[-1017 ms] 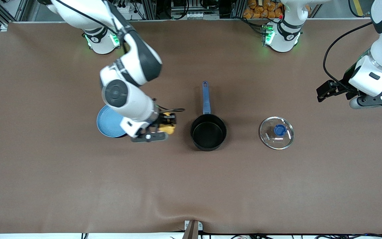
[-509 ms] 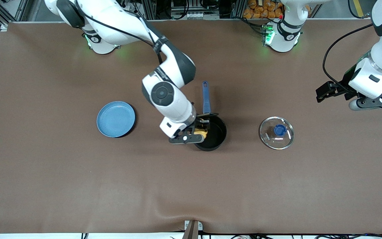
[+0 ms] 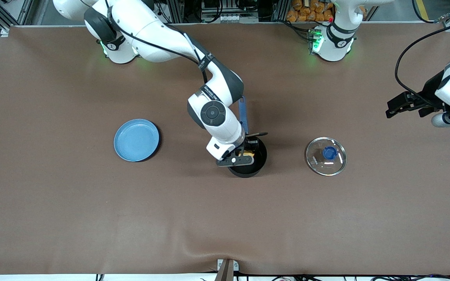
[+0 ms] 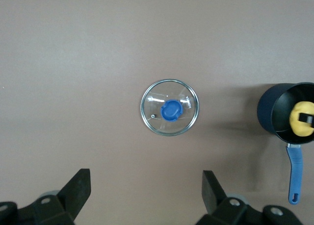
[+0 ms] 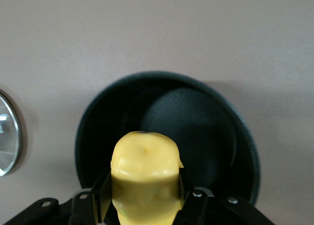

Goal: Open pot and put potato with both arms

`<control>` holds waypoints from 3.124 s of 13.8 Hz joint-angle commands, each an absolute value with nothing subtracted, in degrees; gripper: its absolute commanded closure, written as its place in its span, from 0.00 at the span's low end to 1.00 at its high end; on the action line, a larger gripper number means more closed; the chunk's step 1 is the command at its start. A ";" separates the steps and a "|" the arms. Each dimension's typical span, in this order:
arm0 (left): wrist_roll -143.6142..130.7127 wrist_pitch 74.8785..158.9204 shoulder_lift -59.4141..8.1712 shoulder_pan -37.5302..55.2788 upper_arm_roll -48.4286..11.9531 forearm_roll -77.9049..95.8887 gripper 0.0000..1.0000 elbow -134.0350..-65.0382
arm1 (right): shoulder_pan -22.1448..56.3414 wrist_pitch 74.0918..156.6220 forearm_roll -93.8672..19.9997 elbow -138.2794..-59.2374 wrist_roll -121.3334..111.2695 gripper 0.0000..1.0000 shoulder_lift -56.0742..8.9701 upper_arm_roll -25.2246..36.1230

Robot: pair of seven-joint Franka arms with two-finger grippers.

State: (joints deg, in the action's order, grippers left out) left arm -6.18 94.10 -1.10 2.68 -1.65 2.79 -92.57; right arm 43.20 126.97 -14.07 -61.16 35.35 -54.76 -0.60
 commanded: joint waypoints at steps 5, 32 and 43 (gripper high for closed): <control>-4.83 92.81 4.75 4.39 -0.79 3.87 0.00 -96.15 | 45.53 128.40 -12.84 -58.18 36.21 1.00 -59.85 0.44; -4.83 92.29 2.29 3.34 -0.70 4.04 0.00 -93.96 | 21.64 97.92 -5.98 -52.21 30.35 0.00 -37.11 -2.55; -4.83 92.46 2.29 2.90 -0.53 4.83 0.00 -93.96 | 2.38 74.09 3.60 -60.43 16.48 0.00 -17.96 -12.84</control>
State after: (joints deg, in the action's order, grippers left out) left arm -5.96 92.90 2.70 3.17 -0.66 3.46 -94.93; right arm 4.29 74.36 1.67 -52.59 21.60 -24.35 -12.02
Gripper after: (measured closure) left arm 0.000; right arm 0.000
